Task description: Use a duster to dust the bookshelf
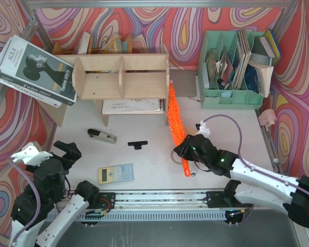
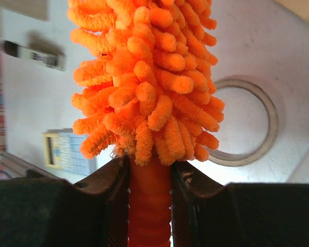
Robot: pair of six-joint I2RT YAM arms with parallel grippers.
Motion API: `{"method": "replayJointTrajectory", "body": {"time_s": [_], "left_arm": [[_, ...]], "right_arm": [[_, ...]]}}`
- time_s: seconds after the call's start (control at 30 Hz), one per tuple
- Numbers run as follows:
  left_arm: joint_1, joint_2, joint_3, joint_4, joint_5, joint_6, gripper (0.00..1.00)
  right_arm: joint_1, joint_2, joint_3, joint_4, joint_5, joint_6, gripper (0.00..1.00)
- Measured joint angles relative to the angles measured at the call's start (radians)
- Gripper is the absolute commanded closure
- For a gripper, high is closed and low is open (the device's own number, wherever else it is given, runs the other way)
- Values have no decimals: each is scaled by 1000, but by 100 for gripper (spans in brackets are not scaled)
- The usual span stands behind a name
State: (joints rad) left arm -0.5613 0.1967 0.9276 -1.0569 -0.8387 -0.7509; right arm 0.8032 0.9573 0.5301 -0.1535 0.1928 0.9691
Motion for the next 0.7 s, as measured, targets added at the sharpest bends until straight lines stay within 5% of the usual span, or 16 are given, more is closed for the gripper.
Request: {"method": "replayJointTrajectory", "body": {"time_s": [0.37,0.7], "left_arm": [[0,191,18,-19,5,13,2],[-31,304,34,-37,11,26,2]], "right_arm": [[0,-246,0,184,16,-82,100],[-3,-107,0,272,10,-129,100]]}}
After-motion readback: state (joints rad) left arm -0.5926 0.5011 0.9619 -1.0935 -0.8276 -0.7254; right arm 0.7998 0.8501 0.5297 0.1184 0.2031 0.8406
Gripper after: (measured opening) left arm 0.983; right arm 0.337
